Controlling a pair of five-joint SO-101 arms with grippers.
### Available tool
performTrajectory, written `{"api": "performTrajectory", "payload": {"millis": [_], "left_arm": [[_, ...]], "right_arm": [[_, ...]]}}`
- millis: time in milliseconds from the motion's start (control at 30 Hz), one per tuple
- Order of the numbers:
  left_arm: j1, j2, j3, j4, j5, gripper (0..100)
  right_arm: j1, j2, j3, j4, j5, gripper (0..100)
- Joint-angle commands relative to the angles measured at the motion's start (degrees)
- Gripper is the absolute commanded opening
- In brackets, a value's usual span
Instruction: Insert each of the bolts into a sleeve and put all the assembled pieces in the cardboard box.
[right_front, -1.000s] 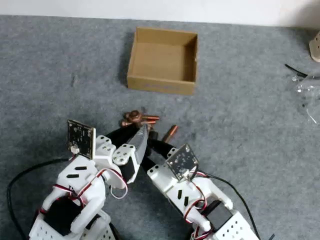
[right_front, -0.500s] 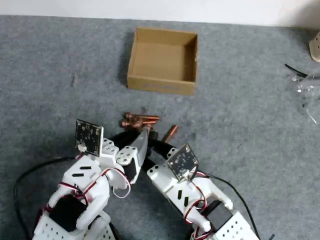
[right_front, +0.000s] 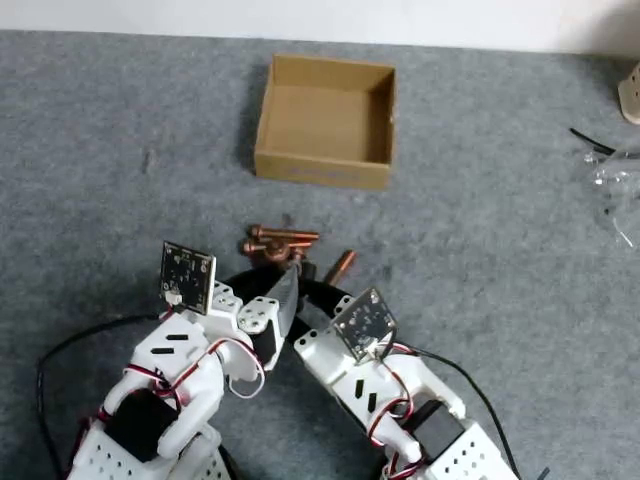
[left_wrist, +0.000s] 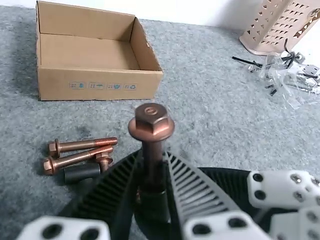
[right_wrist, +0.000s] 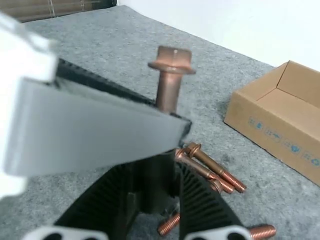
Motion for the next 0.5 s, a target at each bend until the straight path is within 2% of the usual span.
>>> {"api": "performTrajectory", "payload": {"millis": [0,133,367,467], "left_arm": [[-1.7,0.2,-0.2,0.1,-0.5,0],[-1.7,0.2,-0.3,0.1,-0.5,2],[-1.8,0.3,0.1,1.1,1.9,32],[-1.8,0.3,-0.2,1.4,4.4,33]], "right_arm": [[1.2,-1.5,5.1,-0.2,0.7,0.3],[1.3,-1.5,5.1,-0.2,0.7,0.3],[1.3,-1.5,5.1,-0.2,0.7,0.3],[1.3,-1.5,5.1,-0.2,0.7,0.3]]}}
